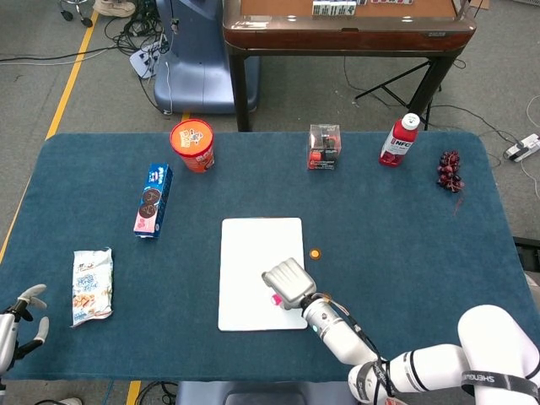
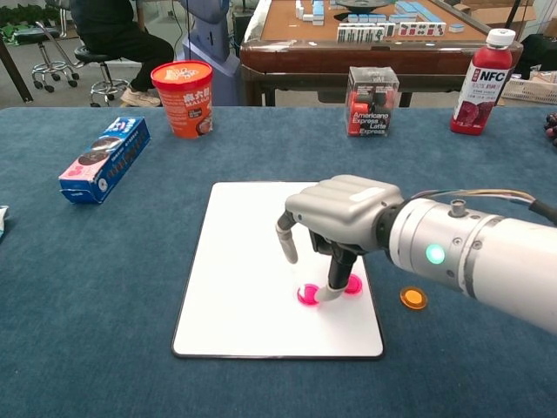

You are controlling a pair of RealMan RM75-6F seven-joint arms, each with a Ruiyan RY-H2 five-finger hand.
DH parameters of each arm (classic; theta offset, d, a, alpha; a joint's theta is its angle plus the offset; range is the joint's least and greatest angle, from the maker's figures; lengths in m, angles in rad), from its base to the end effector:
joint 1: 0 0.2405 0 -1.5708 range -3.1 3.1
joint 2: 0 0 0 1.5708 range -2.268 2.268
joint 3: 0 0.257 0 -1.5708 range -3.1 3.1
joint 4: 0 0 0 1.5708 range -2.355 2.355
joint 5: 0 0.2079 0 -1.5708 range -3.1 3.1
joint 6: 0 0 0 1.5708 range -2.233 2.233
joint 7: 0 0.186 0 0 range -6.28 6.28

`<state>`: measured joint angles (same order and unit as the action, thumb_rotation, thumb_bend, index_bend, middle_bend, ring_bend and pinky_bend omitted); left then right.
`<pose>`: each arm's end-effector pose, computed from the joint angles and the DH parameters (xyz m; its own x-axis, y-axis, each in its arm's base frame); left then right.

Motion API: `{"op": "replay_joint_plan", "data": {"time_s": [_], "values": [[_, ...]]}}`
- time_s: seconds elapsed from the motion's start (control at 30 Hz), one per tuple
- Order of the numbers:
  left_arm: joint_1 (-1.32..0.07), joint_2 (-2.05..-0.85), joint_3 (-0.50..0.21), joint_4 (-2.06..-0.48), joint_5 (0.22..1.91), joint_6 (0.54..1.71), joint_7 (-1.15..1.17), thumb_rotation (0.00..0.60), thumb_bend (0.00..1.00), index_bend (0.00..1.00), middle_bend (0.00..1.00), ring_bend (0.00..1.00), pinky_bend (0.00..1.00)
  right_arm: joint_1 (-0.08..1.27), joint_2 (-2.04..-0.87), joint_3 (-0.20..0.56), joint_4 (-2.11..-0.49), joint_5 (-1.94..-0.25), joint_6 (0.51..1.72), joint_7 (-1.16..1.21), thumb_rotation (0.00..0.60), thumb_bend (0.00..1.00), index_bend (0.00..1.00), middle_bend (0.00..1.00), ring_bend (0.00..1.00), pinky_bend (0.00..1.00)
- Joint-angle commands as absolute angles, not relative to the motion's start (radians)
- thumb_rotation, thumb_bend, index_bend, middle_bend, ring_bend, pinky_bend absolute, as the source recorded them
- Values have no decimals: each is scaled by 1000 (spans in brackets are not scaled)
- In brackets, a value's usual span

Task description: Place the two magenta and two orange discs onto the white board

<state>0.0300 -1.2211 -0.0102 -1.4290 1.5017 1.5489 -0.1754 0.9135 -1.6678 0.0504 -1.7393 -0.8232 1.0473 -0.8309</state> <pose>-0.3576 0.1770 0.1495 0.3097 0.0086 0.9508 0.9458 0.0999 -0.3090 -0.0670 -0.3059 -0.0971 0.6558 -0.3233 0.6822 -0.7099 -0.5715 0.4116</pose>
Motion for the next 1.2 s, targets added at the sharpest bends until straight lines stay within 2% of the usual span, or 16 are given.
{"op": "replay_joint_plan", "data": {"time_s": [0.03,0.3,0.57,0.83,1.2], "values": [[31,-1218,-11,-1430,1499,1549,-177,600,472,266,426,507,662,906,-1651,48,-1751,-832,1058,-823,600,10,436,1000,1000,1000],[24,-1215,-17,-1437,1501,1547,-174,600,472,267,426,506,662,850,-1547,10,-1824,-870,1123,-806,600,107,436,1000,1000,1000],[5,-1212,-28,-1464,1510,1540,-152,600,472,268,426,506,662,784,-1453,-46,-1883,-905,1173,-792,600,120,436,1000,1000,1000],[-1,-1209,-30,-1485,1512,1539,-136,600,472,268,426,506,662,732,-1432,-84,-1877,-945,1168,-748,600,127,436,1000,1000,1000],[5,-1208,-23,-1481,1509,1543,-141,600,472,269,426,506,662,690,-1444,-99,-1849,-963,1148,-732,600,121,436,1000,1000,1000]]}}
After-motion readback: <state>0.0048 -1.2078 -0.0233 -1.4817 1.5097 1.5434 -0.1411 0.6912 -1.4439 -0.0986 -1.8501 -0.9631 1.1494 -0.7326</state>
